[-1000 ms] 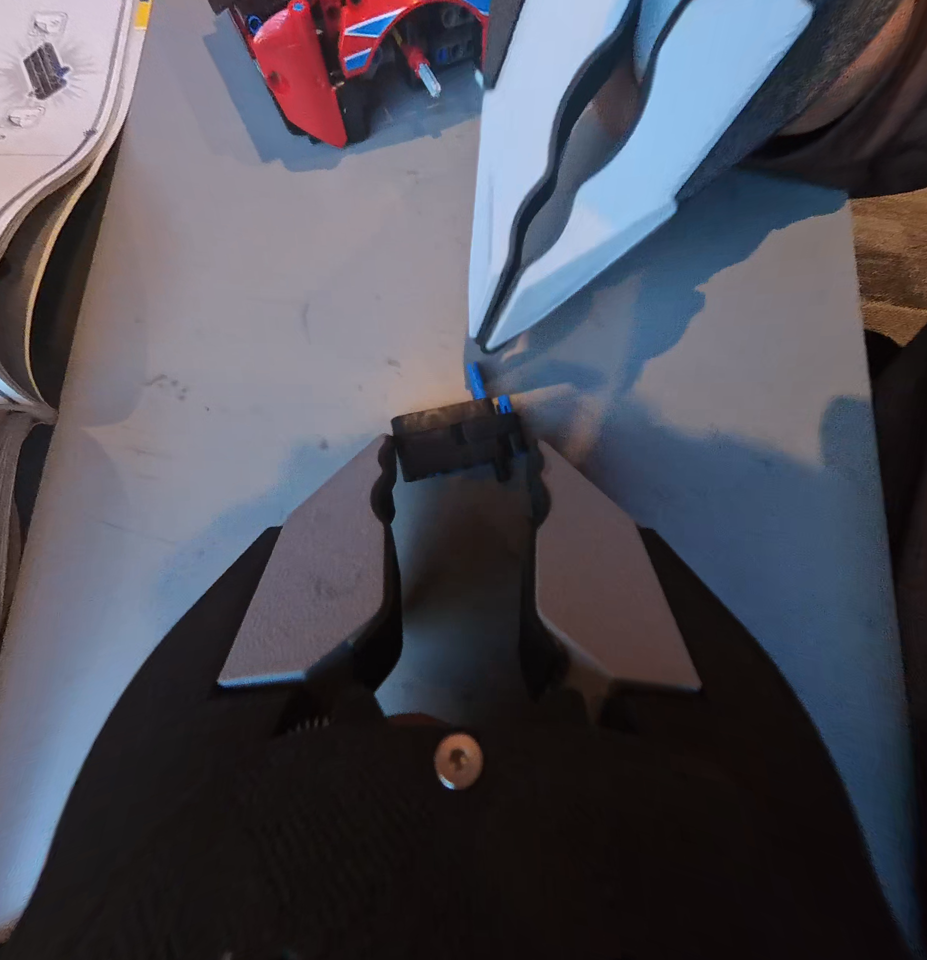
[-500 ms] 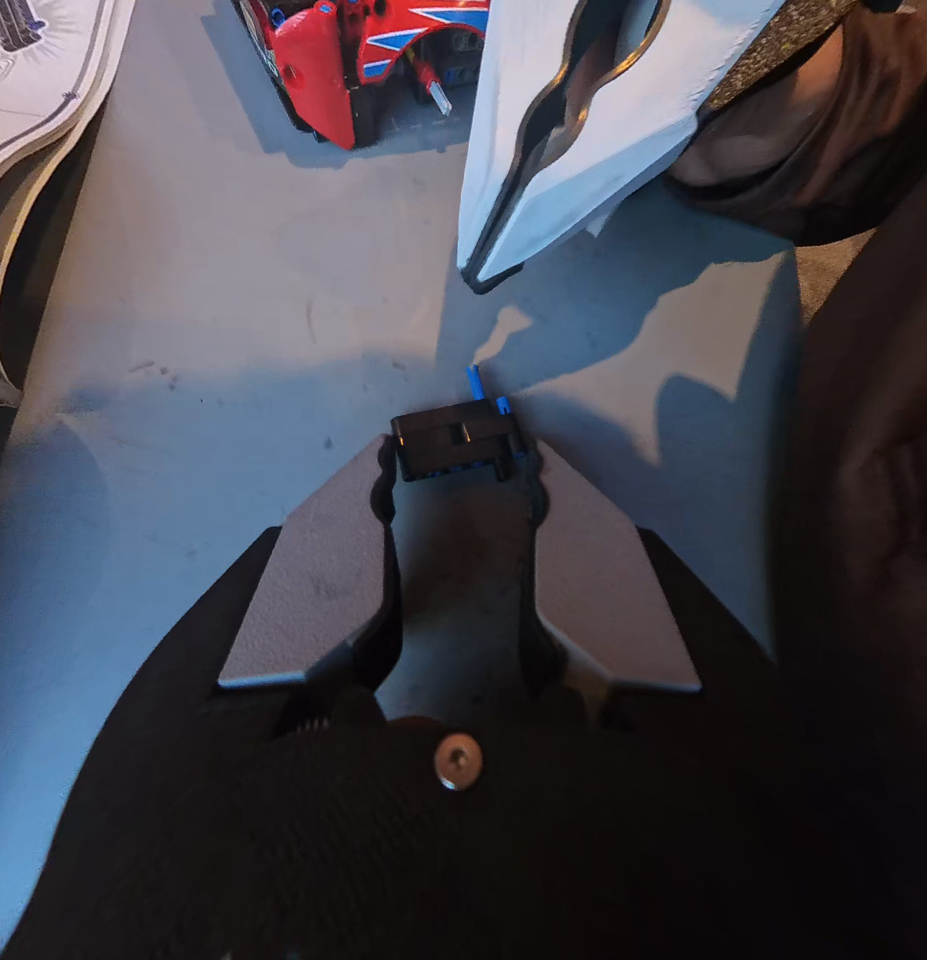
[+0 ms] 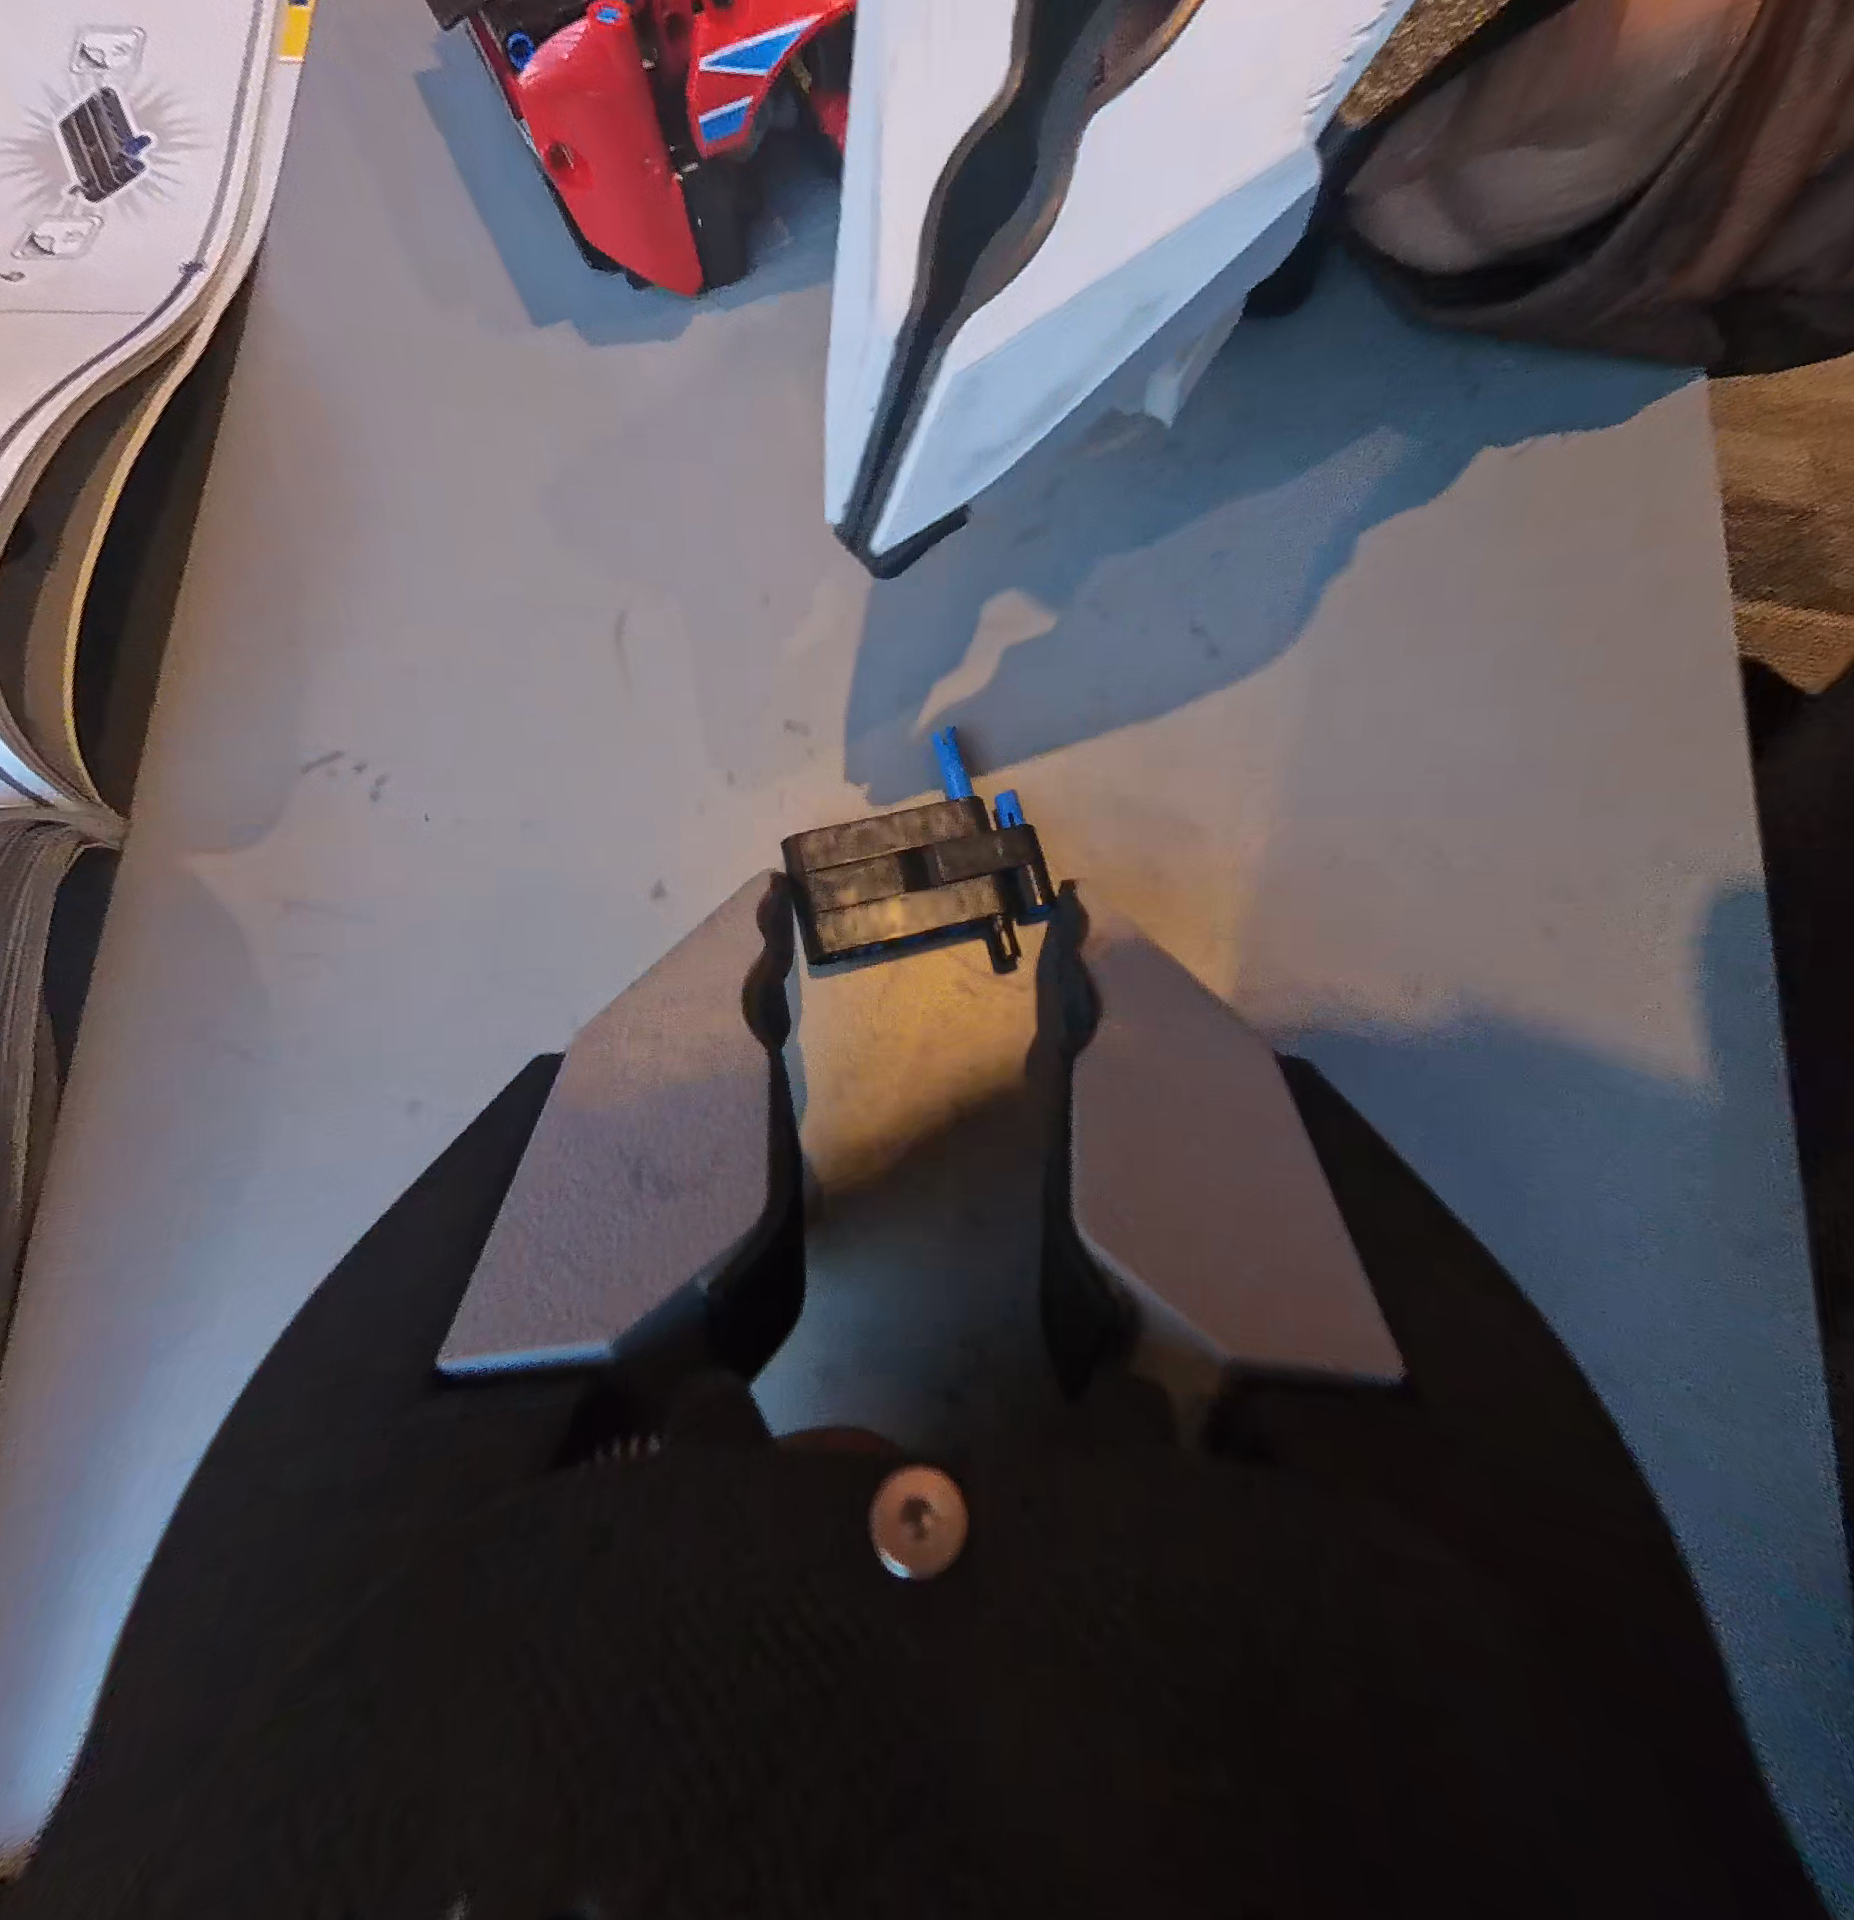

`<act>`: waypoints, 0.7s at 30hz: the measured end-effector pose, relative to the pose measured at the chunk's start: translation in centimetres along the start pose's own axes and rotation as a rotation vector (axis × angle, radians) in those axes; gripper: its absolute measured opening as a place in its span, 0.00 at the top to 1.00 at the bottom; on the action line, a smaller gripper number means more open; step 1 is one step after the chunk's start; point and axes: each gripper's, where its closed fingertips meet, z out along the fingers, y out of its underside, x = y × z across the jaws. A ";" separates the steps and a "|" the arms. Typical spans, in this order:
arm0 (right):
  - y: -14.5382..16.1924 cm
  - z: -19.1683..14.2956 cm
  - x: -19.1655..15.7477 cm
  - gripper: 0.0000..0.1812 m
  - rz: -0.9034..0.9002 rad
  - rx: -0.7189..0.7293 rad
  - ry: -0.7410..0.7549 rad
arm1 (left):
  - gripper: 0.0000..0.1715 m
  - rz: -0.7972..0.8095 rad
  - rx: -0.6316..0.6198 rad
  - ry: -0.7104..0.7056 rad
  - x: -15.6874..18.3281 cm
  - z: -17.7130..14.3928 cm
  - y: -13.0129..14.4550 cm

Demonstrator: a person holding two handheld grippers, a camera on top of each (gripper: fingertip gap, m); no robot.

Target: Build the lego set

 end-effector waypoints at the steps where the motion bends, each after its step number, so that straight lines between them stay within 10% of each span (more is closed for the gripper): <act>1: 0.1 0.1 0.0 1.00 -0.007 -0.005 0.004 | 0.72 0.001 0.000 -0.001 0.1 -0.1 0.0; 21: 0.8 0.5 0.6 1.00 -0.101 -0.069 0.106 | 0.72 -0.014 -0.001 -0.012 0.2 -0.4 0.4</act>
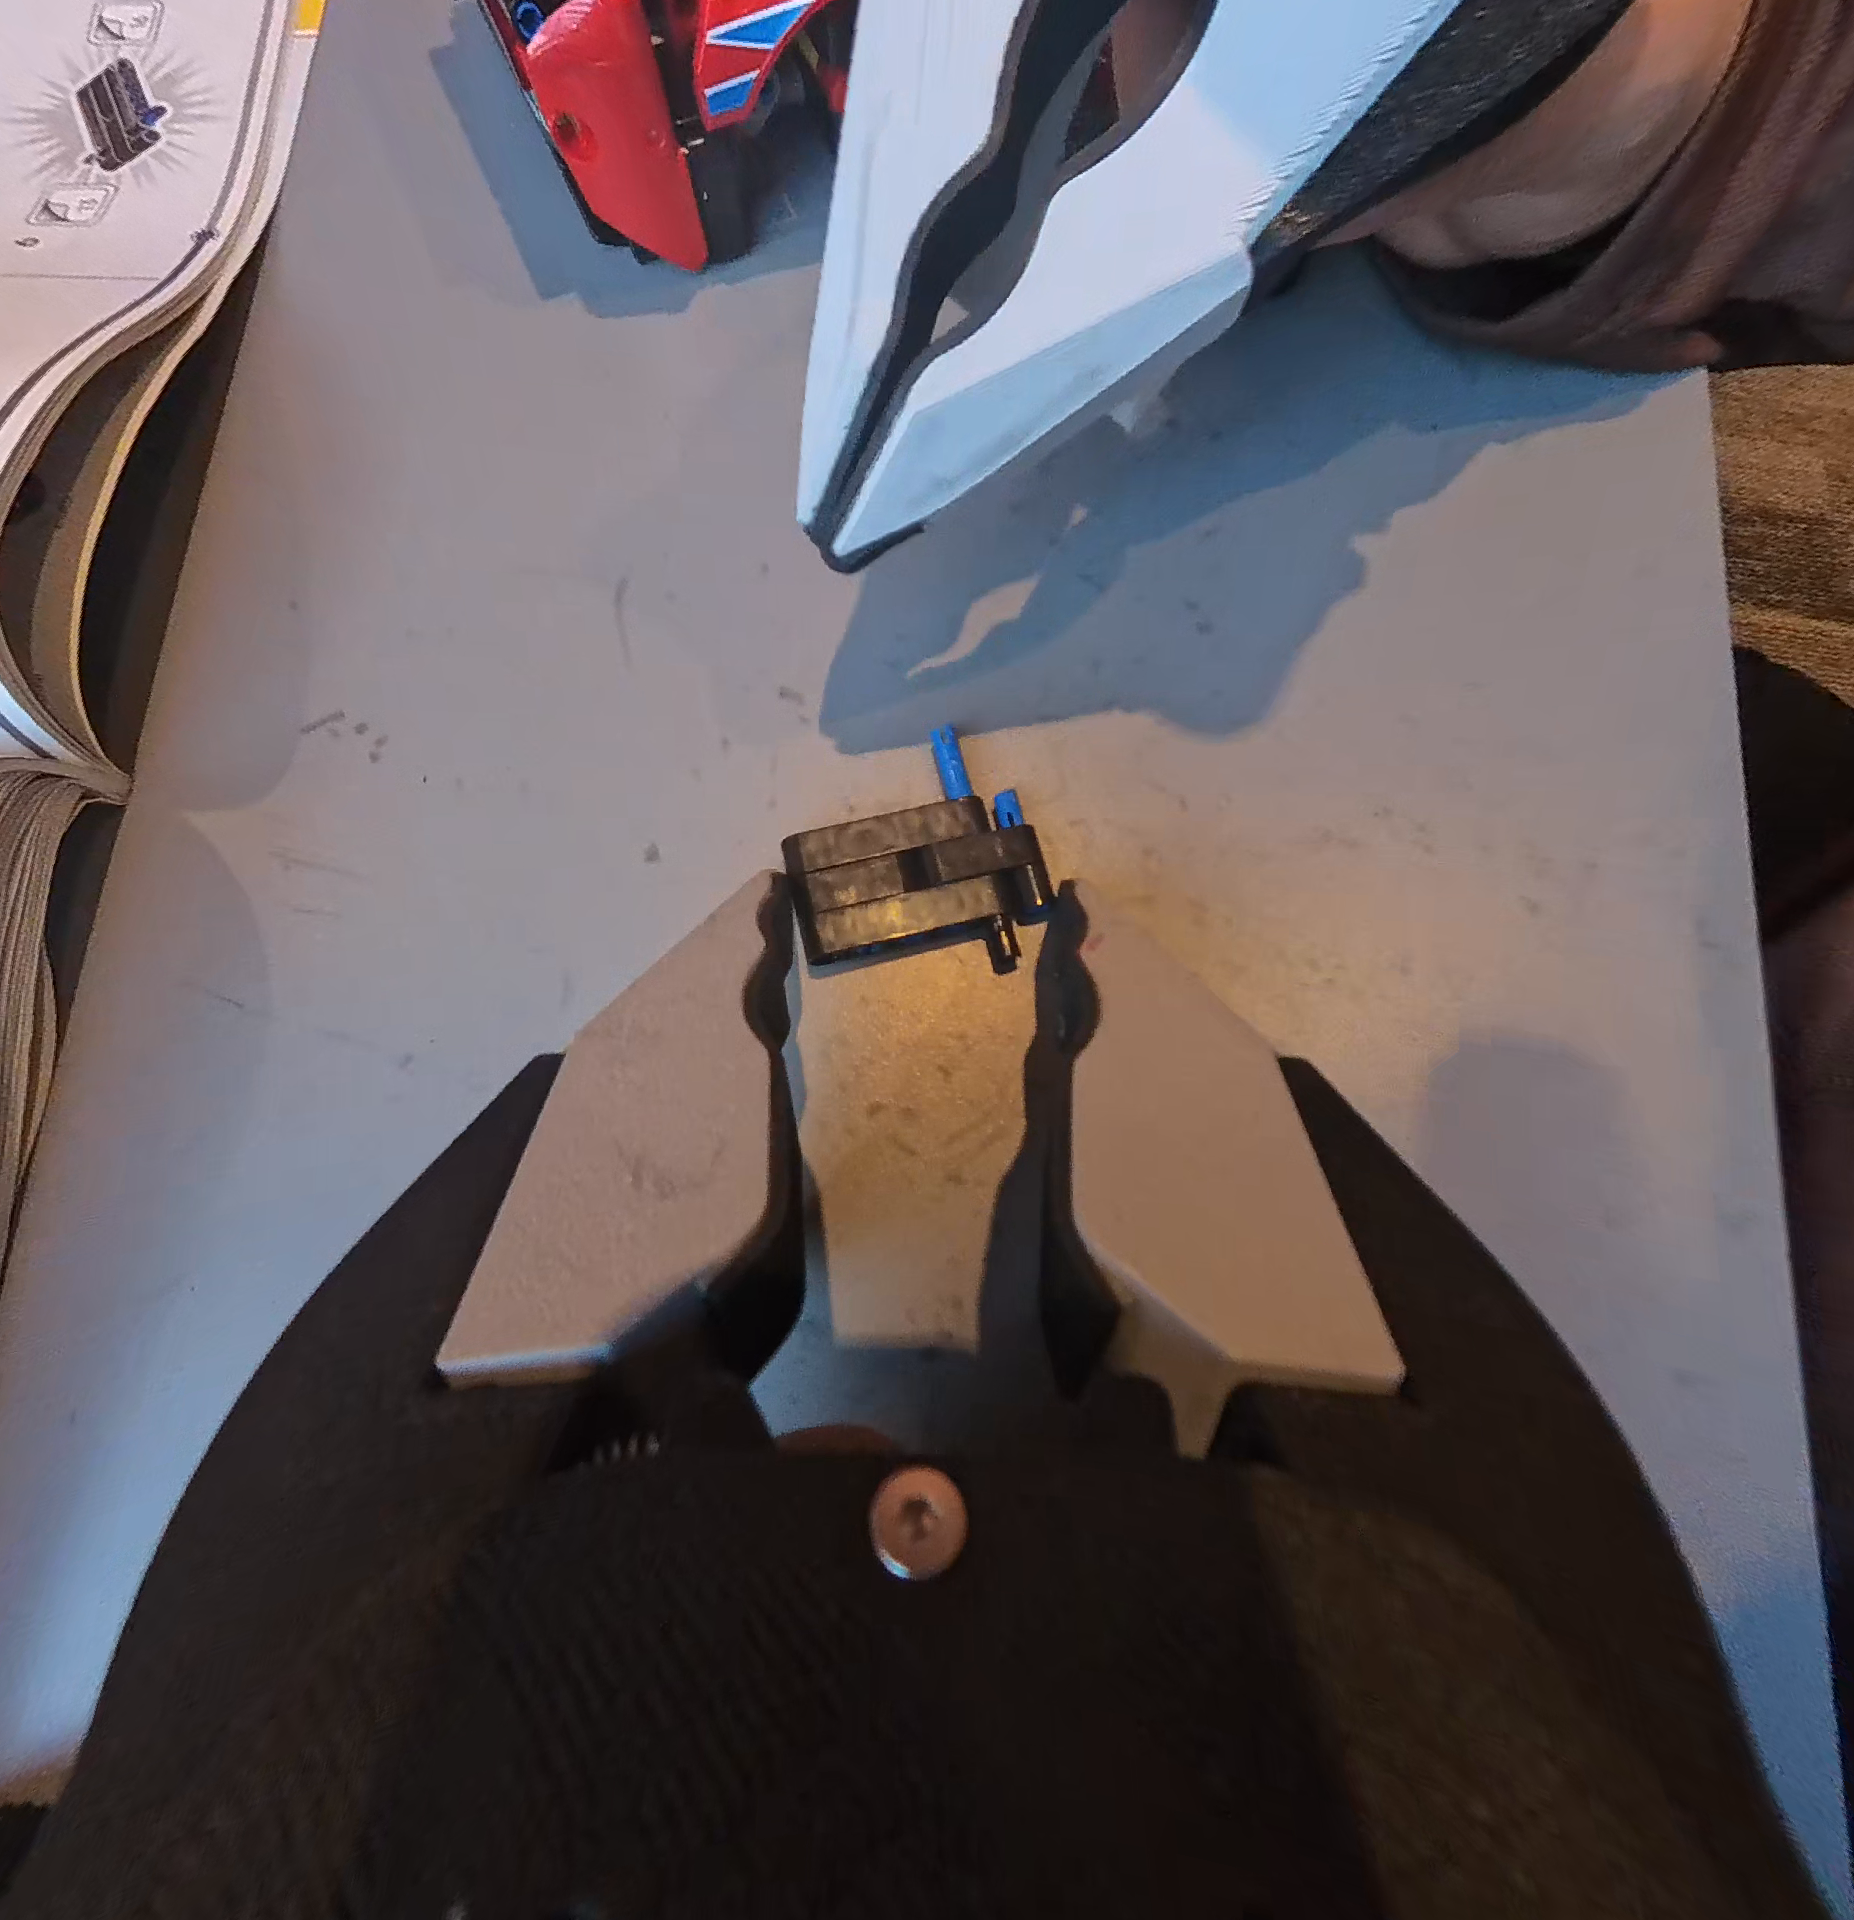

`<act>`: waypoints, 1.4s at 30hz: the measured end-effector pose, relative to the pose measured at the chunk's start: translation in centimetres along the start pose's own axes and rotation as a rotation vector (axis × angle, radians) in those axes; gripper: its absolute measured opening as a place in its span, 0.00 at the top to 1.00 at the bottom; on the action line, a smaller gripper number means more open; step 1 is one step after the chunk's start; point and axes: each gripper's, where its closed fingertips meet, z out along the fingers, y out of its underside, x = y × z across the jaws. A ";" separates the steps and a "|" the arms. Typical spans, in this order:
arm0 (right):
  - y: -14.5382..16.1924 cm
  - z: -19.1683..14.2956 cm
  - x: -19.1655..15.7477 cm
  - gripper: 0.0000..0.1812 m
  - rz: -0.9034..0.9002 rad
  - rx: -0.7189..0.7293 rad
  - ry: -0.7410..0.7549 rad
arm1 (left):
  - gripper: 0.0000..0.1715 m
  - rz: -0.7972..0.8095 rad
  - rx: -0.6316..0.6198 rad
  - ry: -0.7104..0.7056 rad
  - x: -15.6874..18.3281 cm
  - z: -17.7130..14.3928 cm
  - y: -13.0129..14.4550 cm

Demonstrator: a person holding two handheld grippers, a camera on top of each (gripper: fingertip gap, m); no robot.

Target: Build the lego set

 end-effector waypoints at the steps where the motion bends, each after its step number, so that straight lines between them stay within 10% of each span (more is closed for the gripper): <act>1: 0.0 0.0 0.1 1.00 -0.003 -0.003 0.007 | 0.72 0.000 0.000 0.000 0.0 0.0 0.0; 42: 2.5 1.6 0.9 1.00 -0.176 -0.207 0.165 | 0.72 0.023 0.001 -0.003 0.2 -0.1 0.0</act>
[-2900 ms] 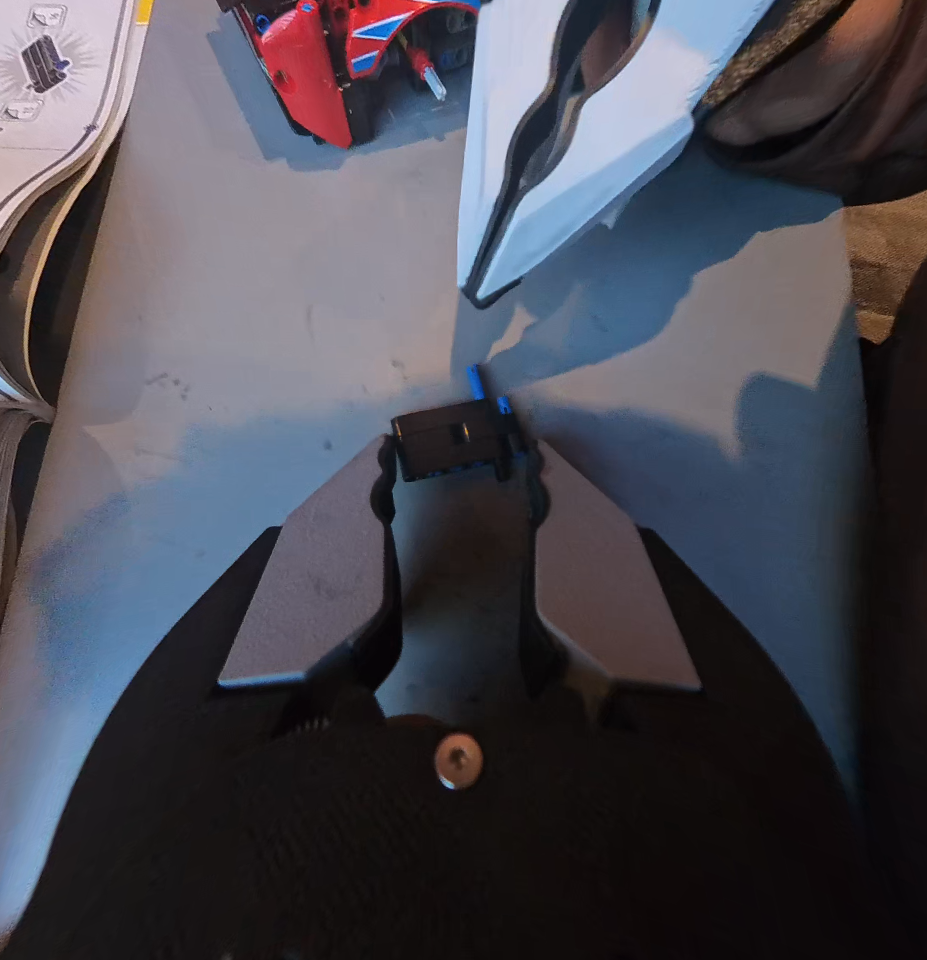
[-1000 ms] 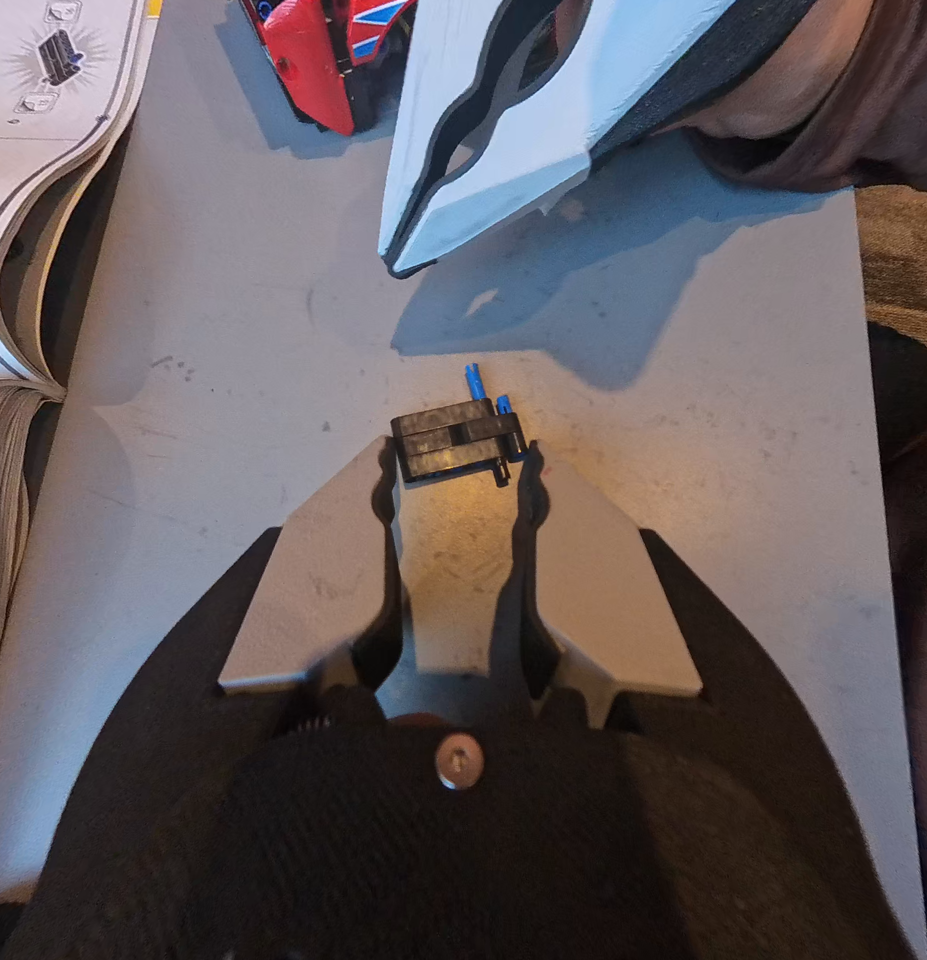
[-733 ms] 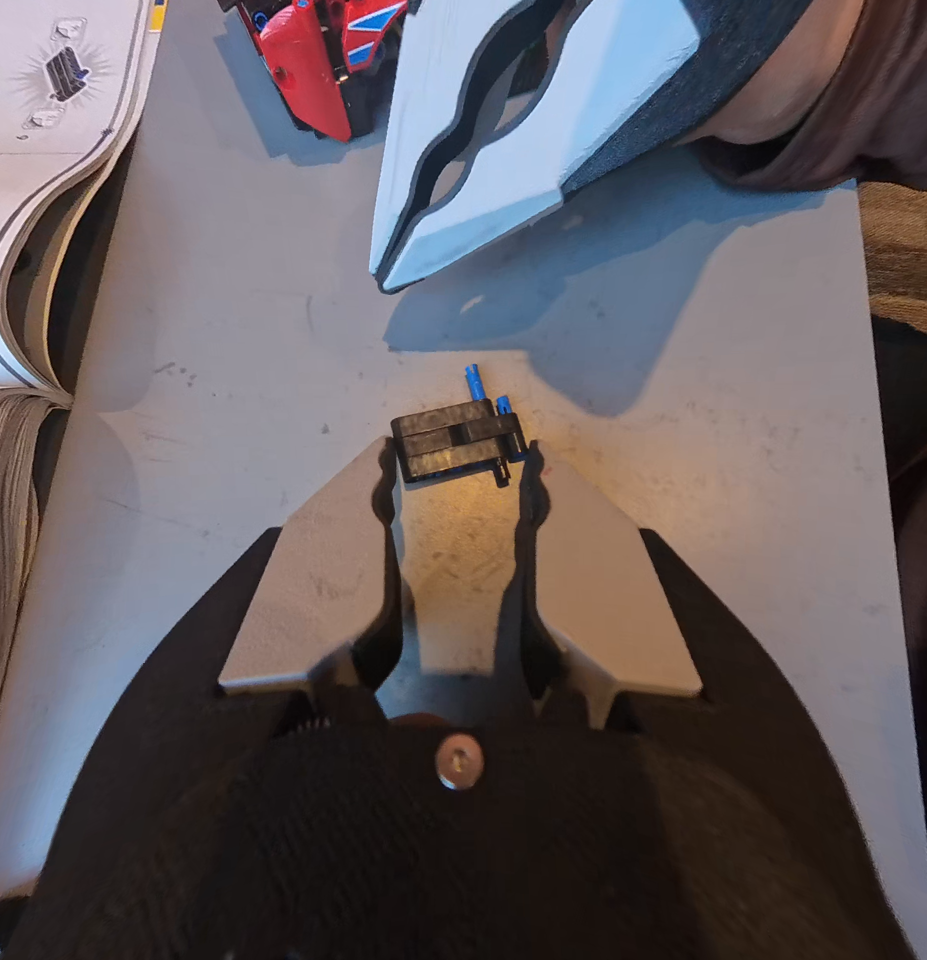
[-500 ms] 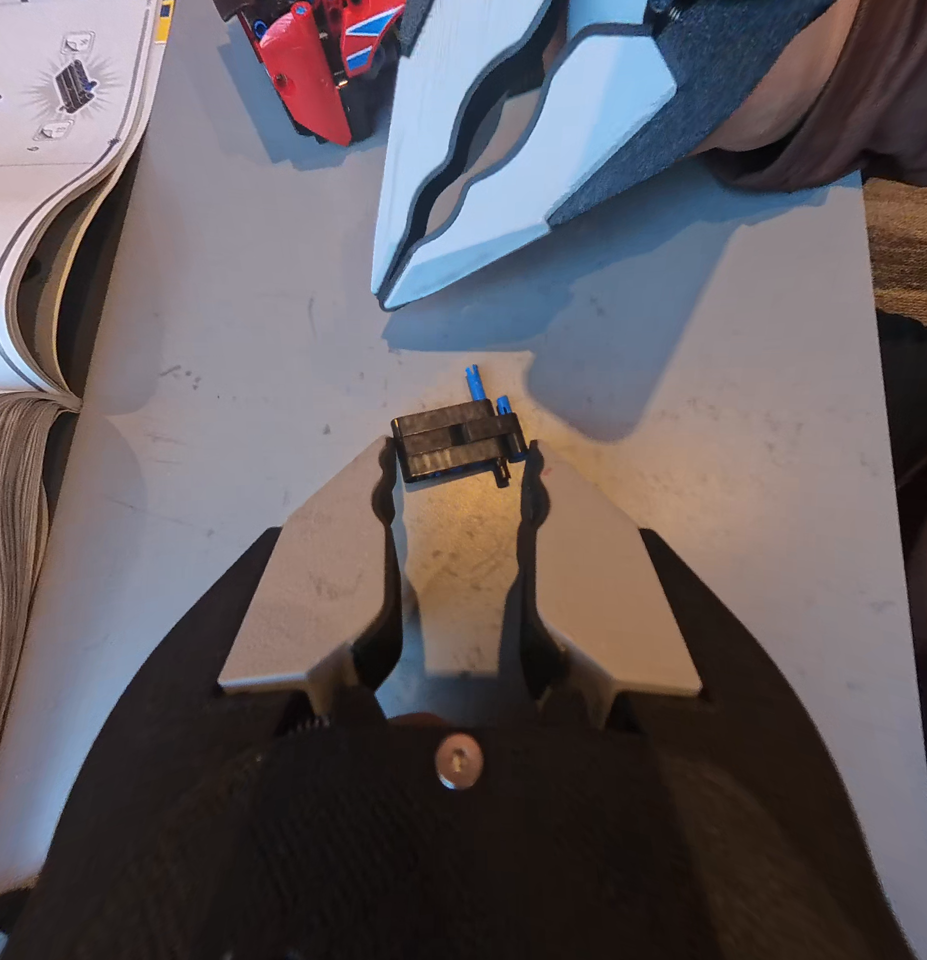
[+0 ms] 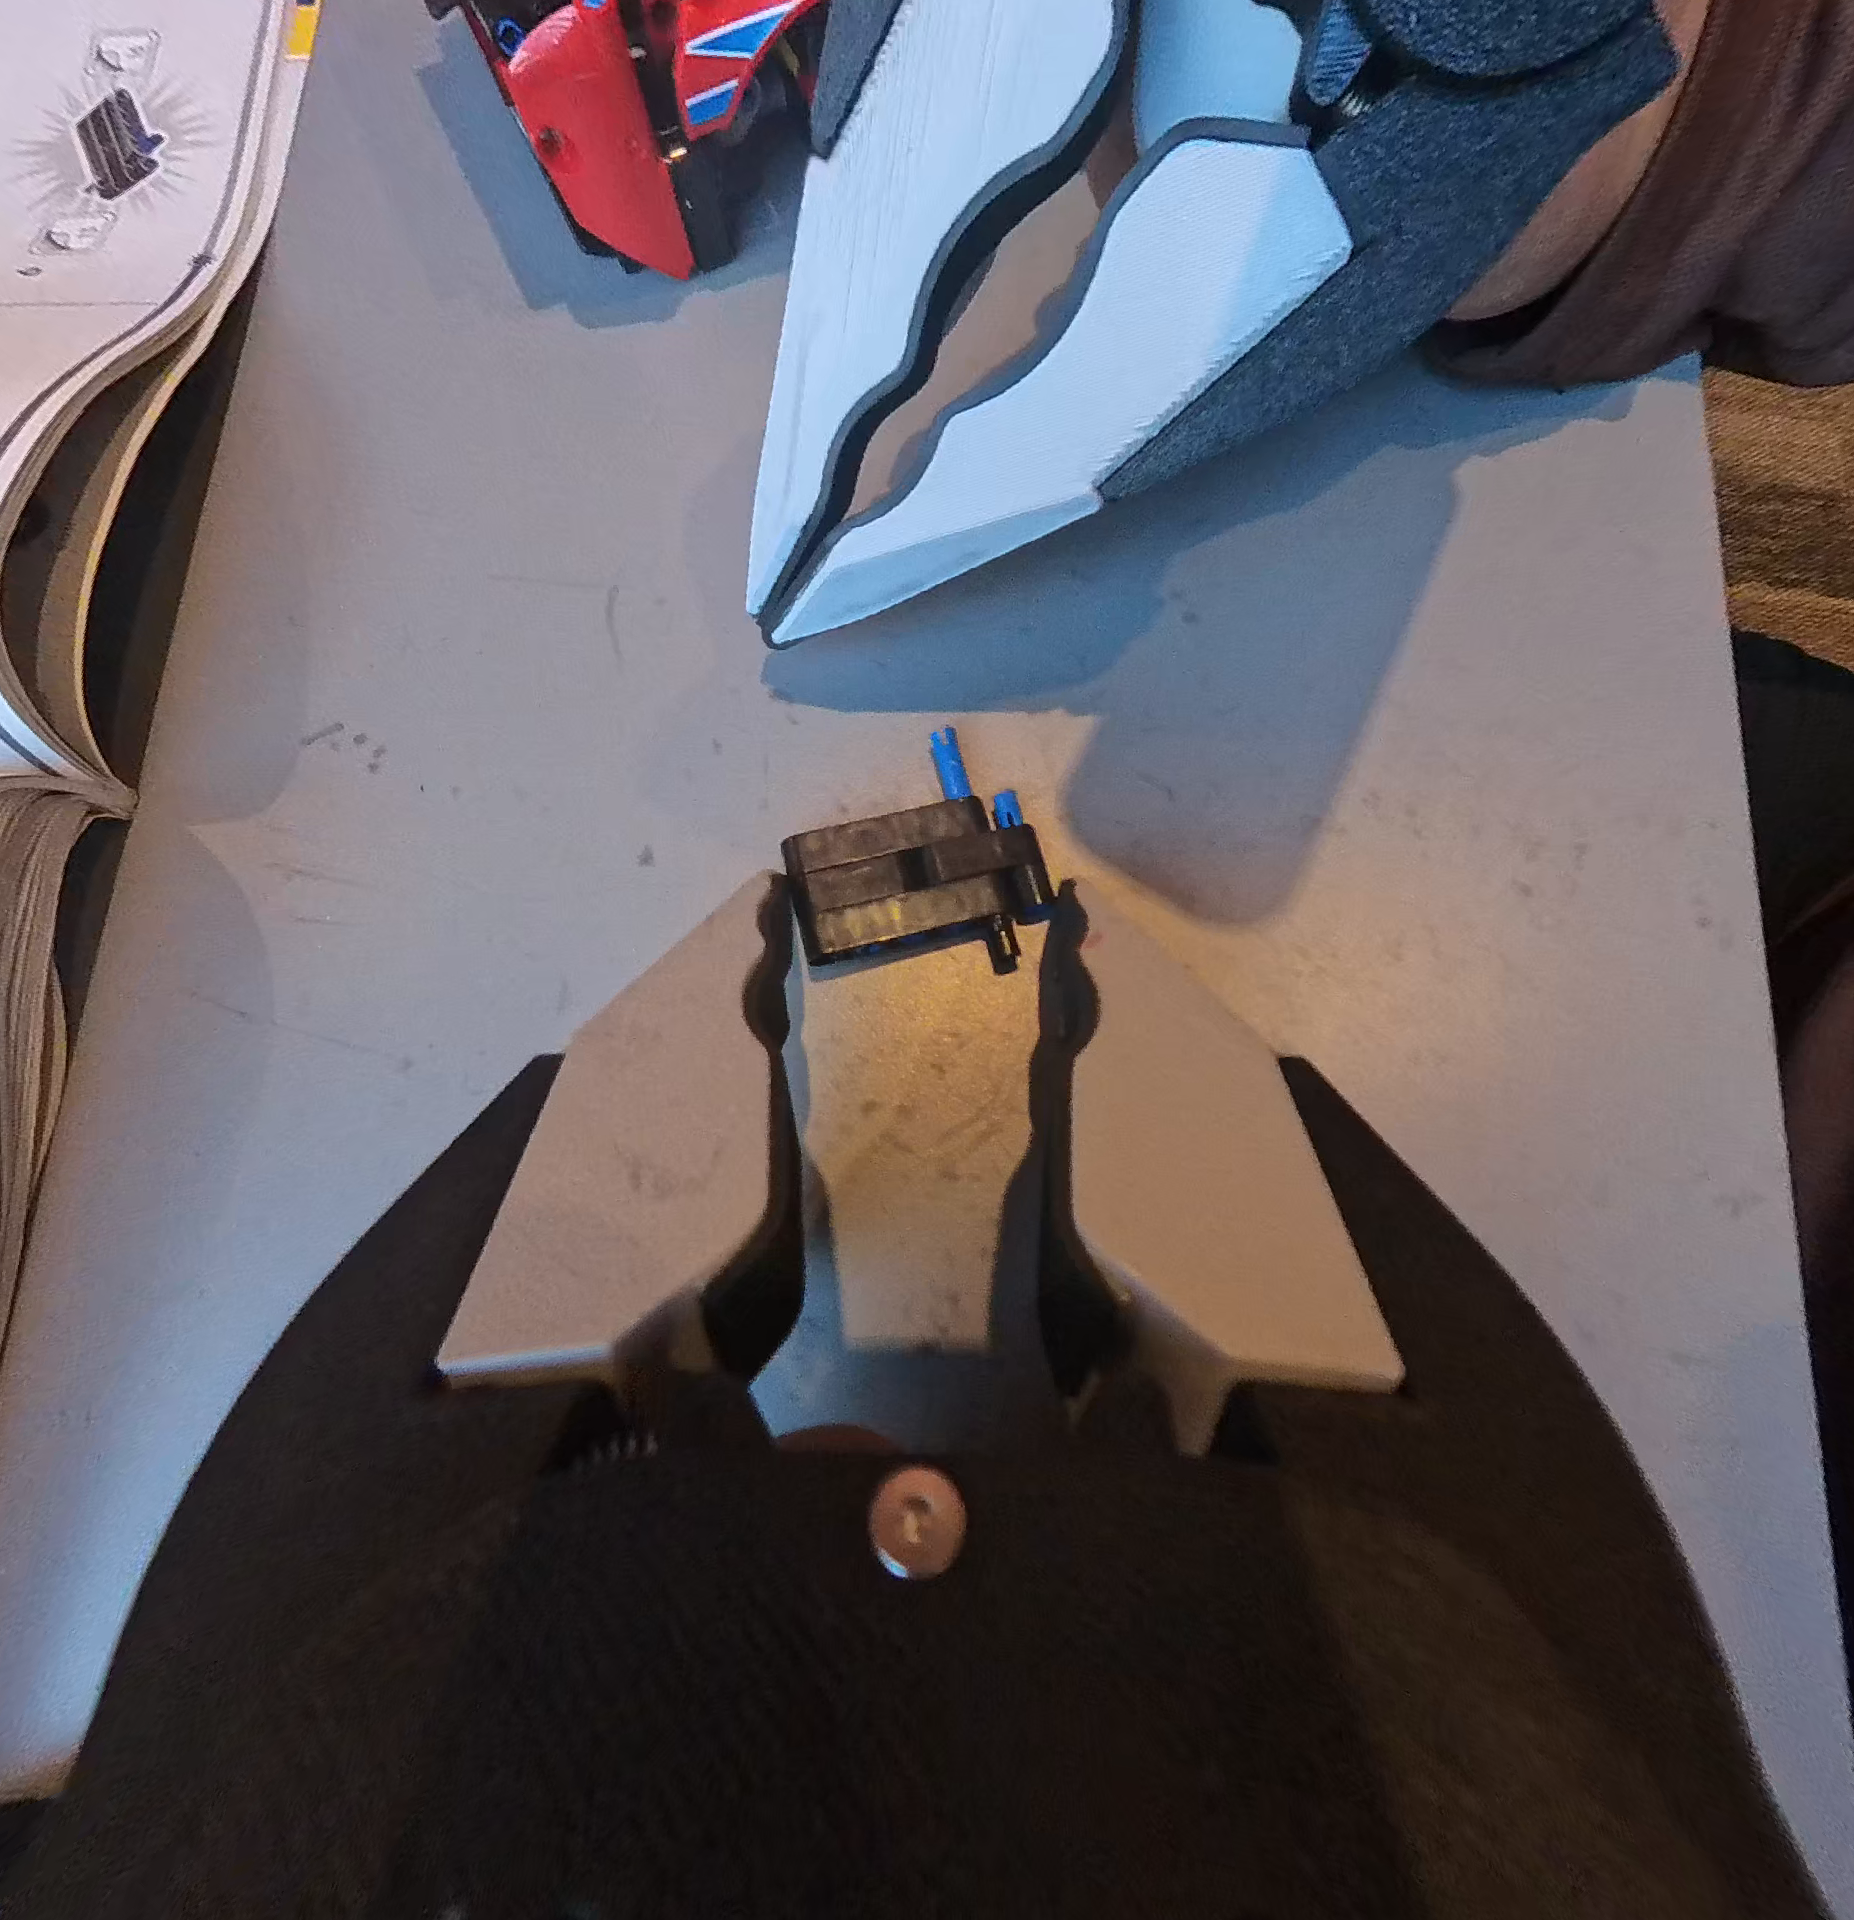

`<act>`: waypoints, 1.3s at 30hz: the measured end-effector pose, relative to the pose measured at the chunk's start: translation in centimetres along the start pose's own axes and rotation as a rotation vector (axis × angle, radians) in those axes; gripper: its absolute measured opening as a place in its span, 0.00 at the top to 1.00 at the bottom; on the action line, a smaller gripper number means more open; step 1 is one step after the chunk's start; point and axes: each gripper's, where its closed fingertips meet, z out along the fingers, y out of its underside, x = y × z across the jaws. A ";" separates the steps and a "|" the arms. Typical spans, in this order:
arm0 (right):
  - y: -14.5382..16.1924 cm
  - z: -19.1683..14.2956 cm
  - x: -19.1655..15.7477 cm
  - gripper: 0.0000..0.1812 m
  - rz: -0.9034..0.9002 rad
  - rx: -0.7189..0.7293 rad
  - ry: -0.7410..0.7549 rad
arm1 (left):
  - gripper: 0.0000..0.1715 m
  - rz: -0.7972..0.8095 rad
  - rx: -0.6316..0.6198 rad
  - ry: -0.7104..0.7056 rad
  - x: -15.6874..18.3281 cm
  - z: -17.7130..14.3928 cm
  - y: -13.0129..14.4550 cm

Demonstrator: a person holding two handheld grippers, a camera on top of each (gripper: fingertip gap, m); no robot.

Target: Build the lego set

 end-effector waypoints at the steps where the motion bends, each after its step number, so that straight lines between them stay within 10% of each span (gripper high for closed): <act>1: 0.0 0.0 0.1 1.00 0.004 0.000 0.001 | 0.72 -0.001 0.000 0.002 0.0 0.0 0.0; 27: -0.5 -0.8 2.0 1.00 0.114 0.078 0.036 | 0.72 0.064 0.009 -0.002 -0.4 -0.7 0.5; 35: -1.2 -1.5 2.2 1.00 0.161 0.143 0.007 | 0.72 0.398 0.645 -0.183 1.5 -8.4 -7.5; 39: -1.4 -1.8 2.4 1.00 0.185 0.172 0.001 | 0.72 0.432 0.723 -0.152 2.9 -9.1 -8.3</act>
